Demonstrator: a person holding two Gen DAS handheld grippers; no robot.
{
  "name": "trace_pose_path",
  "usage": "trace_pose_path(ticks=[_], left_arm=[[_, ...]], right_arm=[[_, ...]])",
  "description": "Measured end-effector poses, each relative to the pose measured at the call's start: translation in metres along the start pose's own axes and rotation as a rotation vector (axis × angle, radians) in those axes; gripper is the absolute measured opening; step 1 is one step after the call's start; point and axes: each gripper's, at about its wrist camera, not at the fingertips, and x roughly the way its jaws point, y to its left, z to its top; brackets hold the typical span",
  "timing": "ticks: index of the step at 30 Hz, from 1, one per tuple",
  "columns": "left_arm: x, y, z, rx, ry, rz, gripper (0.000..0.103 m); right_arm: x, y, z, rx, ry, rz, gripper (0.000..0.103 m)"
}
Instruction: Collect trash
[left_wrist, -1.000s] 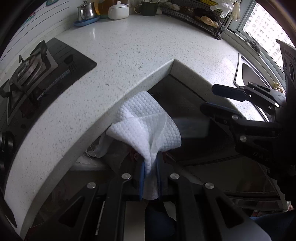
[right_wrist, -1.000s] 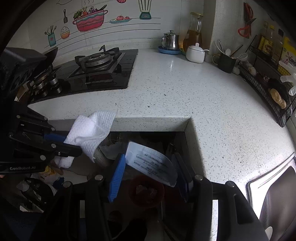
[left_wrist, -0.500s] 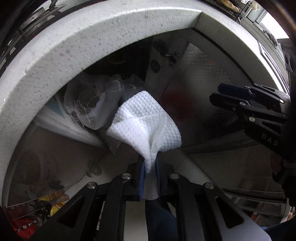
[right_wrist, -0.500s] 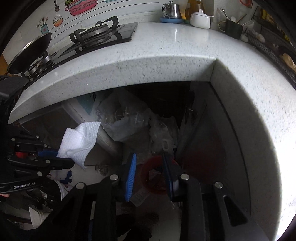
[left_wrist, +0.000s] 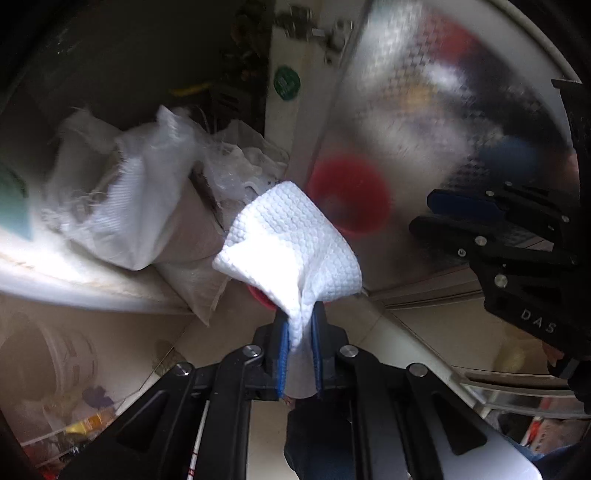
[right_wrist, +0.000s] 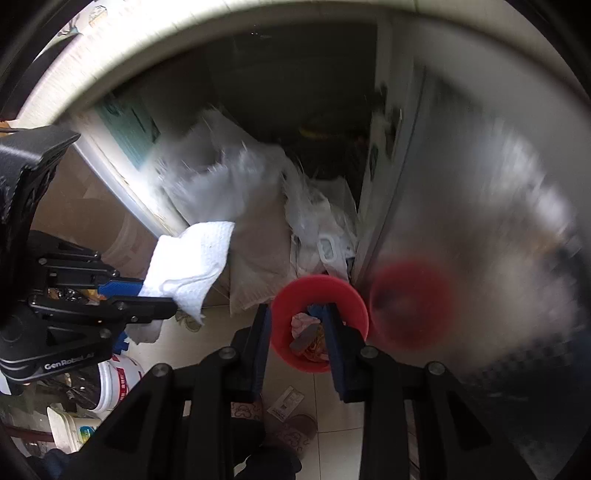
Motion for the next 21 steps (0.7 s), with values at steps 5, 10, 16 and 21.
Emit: trace_pose_path(ticks=[5, 10, 16, 21], left_arm=[[0.051, 0.001, 0.002, 0.026, 0.010, -0.011, 0.010], [0.089, 0.003, 0.006, 0.052, 0.015, -0.020, 0.010], [0.116, 0.003, 0.012, 0.063, 0.007, -0.026, 0.035], [0.130, 0.003, 0.016, 0.090, 0.005, -0.018, 0.042]], right_arm=[[0.043, -0.018, -0.014, 0.024, 0.004, 0.001, 0.027], [0.079, -0.026, -0.026, 0.049, 0.009, -0.011, 0.027], [0.103, -0.035, -0.032, 0.059, -0.002, -0.017, 0.027], [0.107, -0.039, -0.037, 0.066, -0.010, -0.024, 0.027]])
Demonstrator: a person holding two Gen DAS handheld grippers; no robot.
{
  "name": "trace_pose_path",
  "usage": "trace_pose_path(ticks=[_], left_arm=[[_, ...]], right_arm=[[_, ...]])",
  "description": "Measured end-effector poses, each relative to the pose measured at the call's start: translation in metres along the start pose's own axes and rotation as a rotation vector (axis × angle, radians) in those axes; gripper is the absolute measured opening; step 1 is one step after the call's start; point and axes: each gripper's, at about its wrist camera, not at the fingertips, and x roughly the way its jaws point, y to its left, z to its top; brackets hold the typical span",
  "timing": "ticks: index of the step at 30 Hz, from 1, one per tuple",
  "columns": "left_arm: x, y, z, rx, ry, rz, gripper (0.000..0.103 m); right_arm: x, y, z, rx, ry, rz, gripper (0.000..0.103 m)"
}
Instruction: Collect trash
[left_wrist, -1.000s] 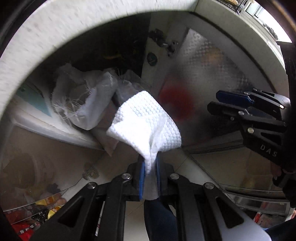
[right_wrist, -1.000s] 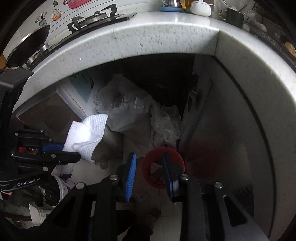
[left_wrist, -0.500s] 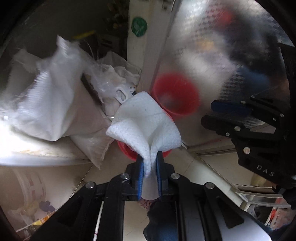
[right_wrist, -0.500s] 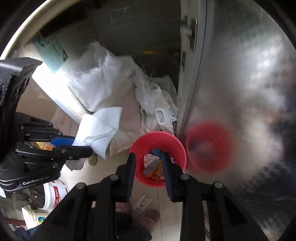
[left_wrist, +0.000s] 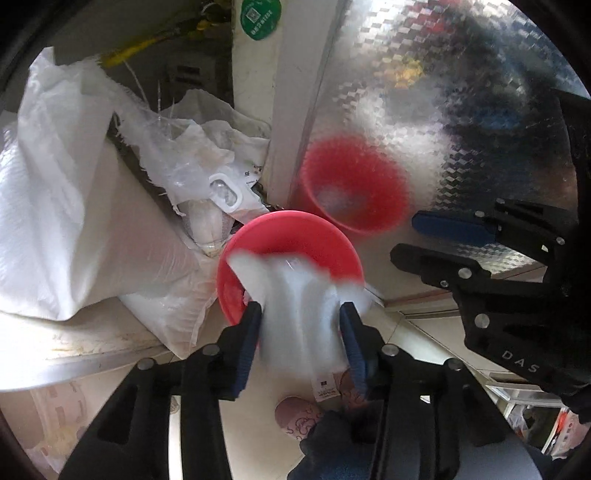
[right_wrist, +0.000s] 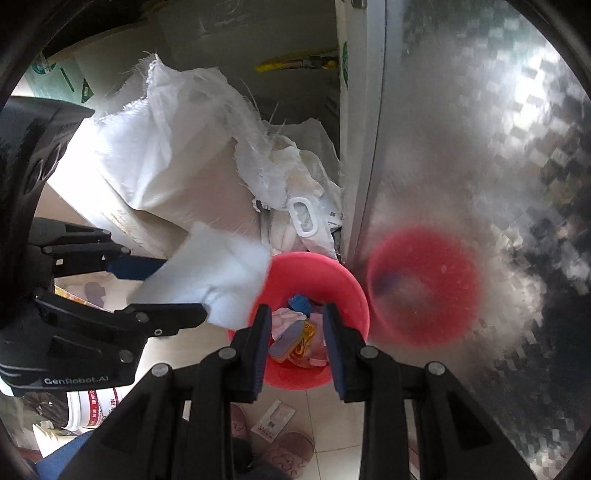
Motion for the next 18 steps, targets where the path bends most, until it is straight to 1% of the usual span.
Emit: trace_pose_path(ticks=[2, 5, 11, 14, 16, 17, 18], left_arm=[[0.002, 0.000, 0.001, 0.006, 0.003, 0.021, 0.042], [0.005, 0.003, 0.003, -0.004, 0.016, 0.021, 0.042], [-0.015, 0.002, -0.005, -0.026, 0.032, 0.036, 0.042], [-0.028, 0.003, -0.015, -0.046, 0.033, 0.056, 0.042], [-0.035, 0.007, -0.024, -0.067, 0.026, 0.055, 0.042], [-0.037, 0.009, -0.028, -0.075, 0.022, 0.049, 0.044], [-0.037, 0.011, -0.032, -0.081, 0.022, 0.048, 0.050]], right_arm=[[0.002, -0.001, -0.001, 0.006, 0.003, -0.002, 0.027], [0.003, -0.002, -0.001, 0.026, 0.016, 0.002, 0.027], [-0.008, 0.004, 0.000, 0.026, 0.028, 0.017, 0.027], [-0.014, 0.008, -0.006, 0.031, 0.038, 0.018, 0.027], [-0.018, 0.013, -0.011, 0.041, 0.045, 0.012, 0.027], [-0.021, 0.015, -0.015, 0.053, 0.044, 0.003, 0.027], [-0.023, 0.018, -0.019, 0.070, 0.043, -0.005, 0.027]])
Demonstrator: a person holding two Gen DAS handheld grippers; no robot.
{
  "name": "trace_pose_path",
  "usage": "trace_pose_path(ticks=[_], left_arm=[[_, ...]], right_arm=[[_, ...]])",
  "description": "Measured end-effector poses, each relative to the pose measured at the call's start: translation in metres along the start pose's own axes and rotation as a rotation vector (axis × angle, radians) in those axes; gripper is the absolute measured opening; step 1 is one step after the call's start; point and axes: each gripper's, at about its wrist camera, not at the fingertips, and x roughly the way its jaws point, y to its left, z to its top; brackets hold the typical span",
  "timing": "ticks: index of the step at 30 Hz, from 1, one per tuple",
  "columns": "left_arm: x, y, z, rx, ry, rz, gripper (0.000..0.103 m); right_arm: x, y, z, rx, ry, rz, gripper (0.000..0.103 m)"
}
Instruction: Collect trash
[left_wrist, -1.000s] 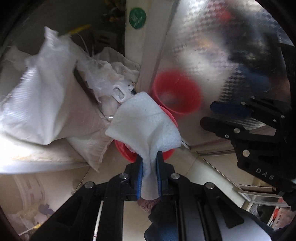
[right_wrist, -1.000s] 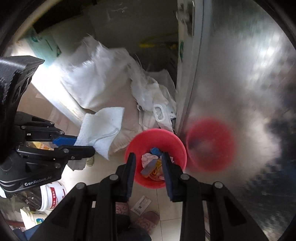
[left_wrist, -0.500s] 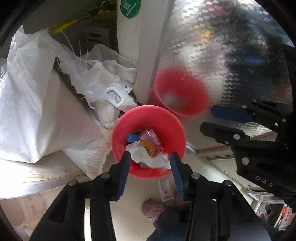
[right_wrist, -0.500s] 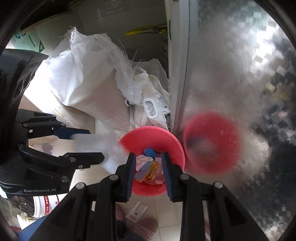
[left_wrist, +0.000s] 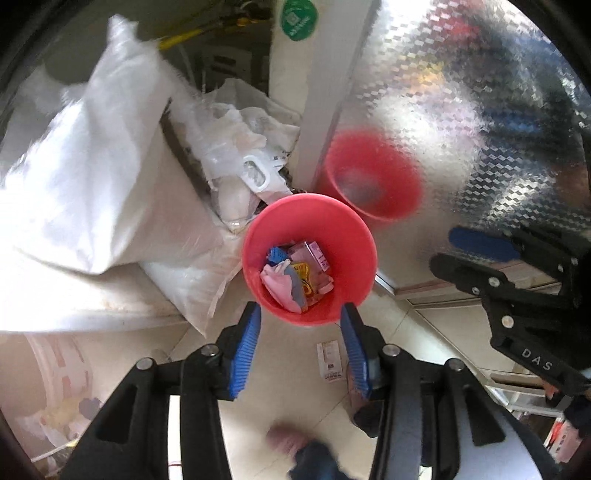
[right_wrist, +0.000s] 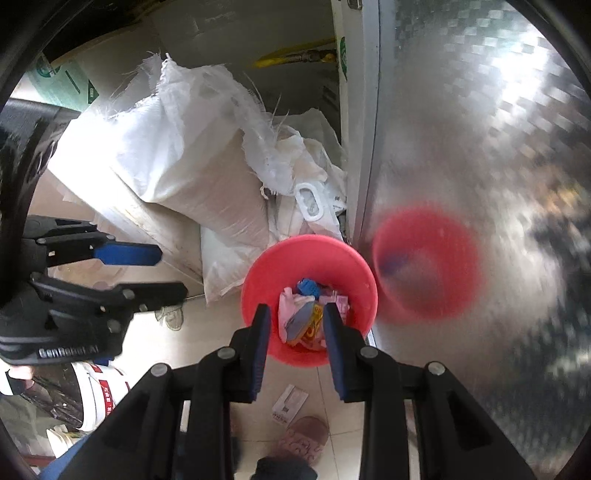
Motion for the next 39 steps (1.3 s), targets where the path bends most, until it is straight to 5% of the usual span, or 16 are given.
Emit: trace_pose_path(ticks=[5, 13, 17, 20, 23, 32, 39], left_arm=[[0.014, 0.015, -0.025, 0.021, -0.016, -0.004, 0.058], [0.086, 0.031, -0.071, 0.089, 0.027, 0.013, 0.067], [0.137, 0.026, -0.094, 0.125, 0.027, 0.059, 0.087], [0.178, 0.025, -0.115, 0.140, 0.063, 0.078, 0.090], [0.218, 0.026, -0.139, 0.149, 0.103, 0.085, 0.103], [0.295, 0.033, -0.189, 0.172, 0.163, 0.075, 0.103], [0.323, 0.029, -0.227, 0.211, 0.210, 0.090, 0.103]], right_arm=[[0.006, 0.013, -0.031, 0.115, -0.001, -0.041, 0.063], [0.074, 0.026, -0.095, 0.256, 0.035, -0.077, 0.076], [0.125, 0.020, -0.126, 0.264, 0.059, -0.071, 0.079], [0.160, 0.015, -0.149, 0.209, 0.088, -0.049, 0.079], [0.195, 0.016, -0.174, 0.112, 0.134, -0.013, 0.079], [0.279, 0.031, -0.237, -0.268, 0.252, 0.127, 0.079], [0.324, 0.045, -0.270, -0.405, 0.285, 0.177, 0.075]])
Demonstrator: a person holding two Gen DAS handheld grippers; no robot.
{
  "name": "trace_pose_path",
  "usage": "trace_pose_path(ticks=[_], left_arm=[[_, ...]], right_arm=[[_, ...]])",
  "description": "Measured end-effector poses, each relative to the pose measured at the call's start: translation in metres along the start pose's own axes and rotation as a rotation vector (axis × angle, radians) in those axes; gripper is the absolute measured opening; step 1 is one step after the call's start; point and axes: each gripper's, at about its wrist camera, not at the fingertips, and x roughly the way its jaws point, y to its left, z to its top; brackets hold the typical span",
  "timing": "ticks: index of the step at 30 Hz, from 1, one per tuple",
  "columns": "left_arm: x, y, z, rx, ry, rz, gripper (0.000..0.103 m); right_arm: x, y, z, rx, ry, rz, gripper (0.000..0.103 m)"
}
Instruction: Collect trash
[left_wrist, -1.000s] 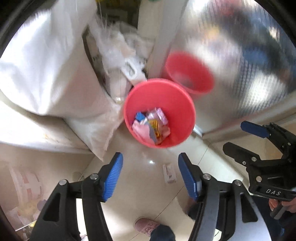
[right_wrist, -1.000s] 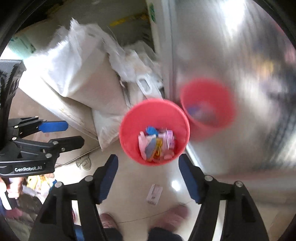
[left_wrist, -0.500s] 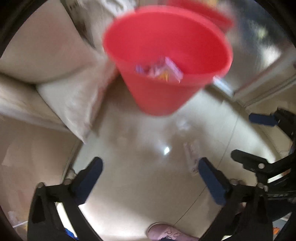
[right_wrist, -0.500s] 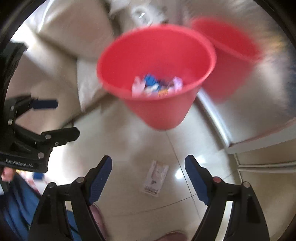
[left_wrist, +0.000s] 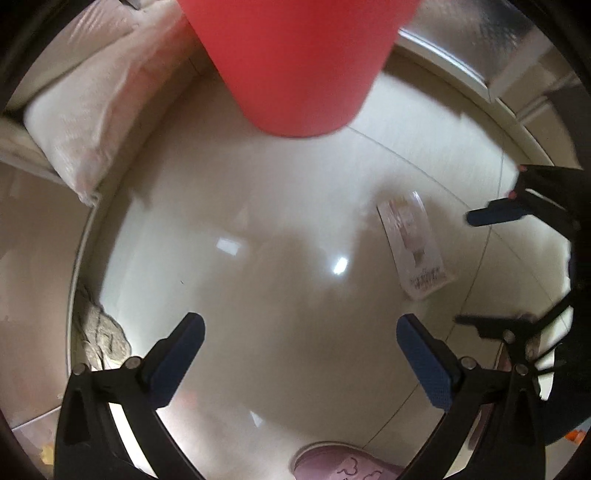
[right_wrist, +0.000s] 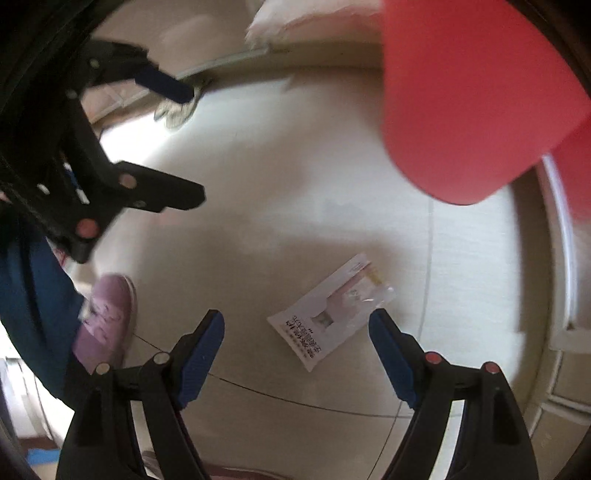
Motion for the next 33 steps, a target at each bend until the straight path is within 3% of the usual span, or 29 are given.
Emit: trace_pose_path(ticks=[3, 5, 8, 10, 12, 13, 17, 24, 29, 33], left_arm=[[0.011, -0.001, -0.004, -0.016, 0.020, -0.021, 0.103], [0.012, -0.001, -0.004, -0.041, 0.010, -0.029, 0.103], [0.013, -0.010, -0.005, -0.006, 0.012, 0.057, 0.103], [0.014, -0.015, -0.005, 0.030, 0.008, 0.098, 0.103], [0.017, -0.014, -0.007, 0.035, 0.015, 0.080, 0.103], [0.018, -0.013, -0.010, 0.036, 0.018, 0.071, 0.103], [0.021, -0.010, -0.011, 0.047, 0.025, 0.076, 0.103], [0.009, -0.004, 0.000, 0.011, -0.005, 0.083, 0.103], [-0.022, -0.004, 0.016, 0.021, -0.038, 0.117, 0.103], [-0.060, -0.001, 0.034, 0.003, -0.112, 0.061, 0.103]], right_arm=[[0.019, 0.004, -0.007, -0.036, 0.000, 0.001, 0.070], [0.034, 0.004, -0.010, -0.065, 0.015, -0.005, 0.057], [0.056, 0.003, -0.014, -0.081, 0.042, 0.001, 0.039], [0.068, -0.001, -0.014, -0.092, 0.042, 0.008, 0.036], [0.079, -0.005, -0.014, -0.094, 0.049, -0.009, 0.025], [0.083, -0.007, -0.015, -0.097, 0.057, -0.004, 0.014], [0.088, -0.011, -0.016, -0.098, 0.037, 0.020, 0.003], [0.055, -0.022, -0.006, -0.032, -0.047, 0.030, 0.000], [-0.007, -0.033, 0.010, 0.051, -0.140, 0.008, 0.000], [-0.061, -0.035, 0.027, 0.083, -0.210, -0.020, 0.000]])
